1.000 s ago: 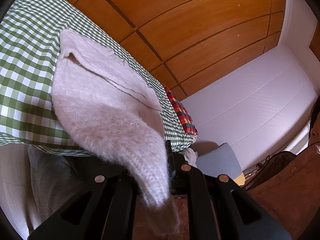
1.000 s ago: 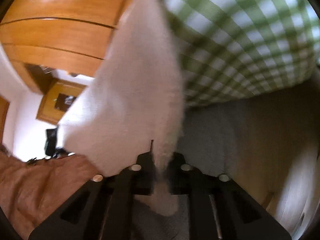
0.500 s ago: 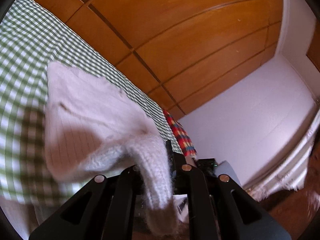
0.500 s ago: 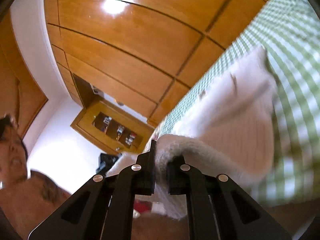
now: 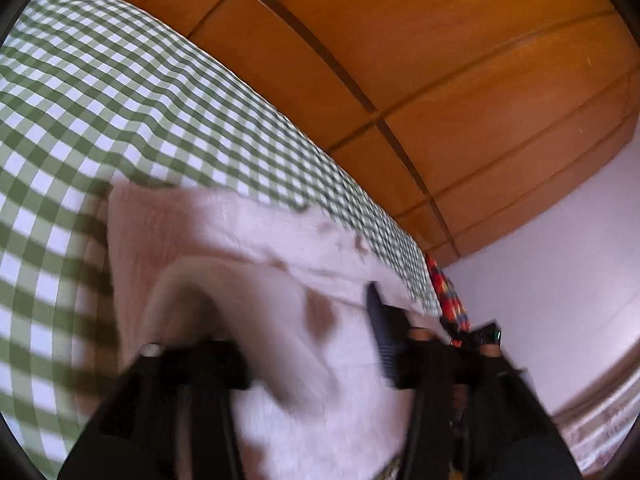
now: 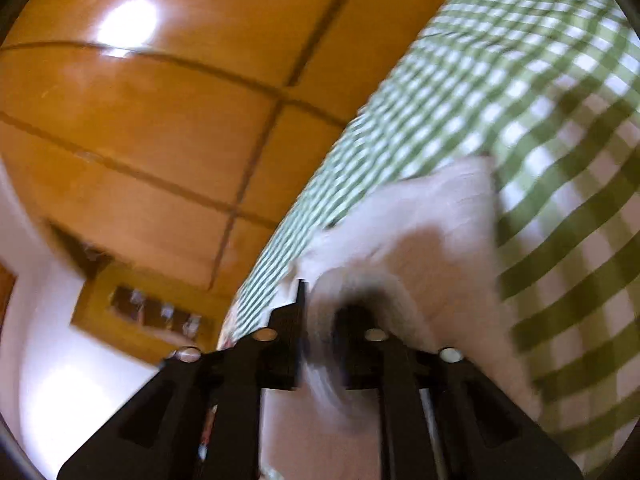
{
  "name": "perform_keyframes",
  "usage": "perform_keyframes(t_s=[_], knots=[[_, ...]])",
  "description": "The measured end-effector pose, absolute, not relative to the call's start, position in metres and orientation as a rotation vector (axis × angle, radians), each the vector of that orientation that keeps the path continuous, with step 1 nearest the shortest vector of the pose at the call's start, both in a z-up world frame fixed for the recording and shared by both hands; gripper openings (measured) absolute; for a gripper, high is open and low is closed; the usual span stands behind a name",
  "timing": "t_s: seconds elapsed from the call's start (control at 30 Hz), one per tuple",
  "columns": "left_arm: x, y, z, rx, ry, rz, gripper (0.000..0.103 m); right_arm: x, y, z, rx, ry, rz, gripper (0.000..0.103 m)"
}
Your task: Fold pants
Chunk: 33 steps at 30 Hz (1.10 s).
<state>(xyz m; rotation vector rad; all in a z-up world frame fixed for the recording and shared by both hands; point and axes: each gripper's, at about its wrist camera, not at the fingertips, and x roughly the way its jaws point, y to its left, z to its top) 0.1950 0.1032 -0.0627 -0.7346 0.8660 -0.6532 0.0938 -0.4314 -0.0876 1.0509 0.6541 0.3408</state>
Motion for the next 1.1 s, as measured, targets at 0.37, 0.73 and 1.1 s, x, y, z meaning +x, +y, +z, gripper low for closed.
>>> perform_keyframes(t_s=[0.37,0.73,1.1], knots=[[0.164,0.131,-0.054,-0.588,0.748,-0.448,0.086,0.066,-0.428,-0.061,0.733,0.622,0.202,0.066],[0.181,0.094,-0.068,-0.366,0.904,-0.454,0.062,0.133,-0.388,-0.054,0.361,0.841,0.103,0.047],[0.181,0.077,-0.038,-0.303,0.801,-0.403,0.008,0.133,-0.377,-0.036,0.228,0.749,-0.056,0.005]])
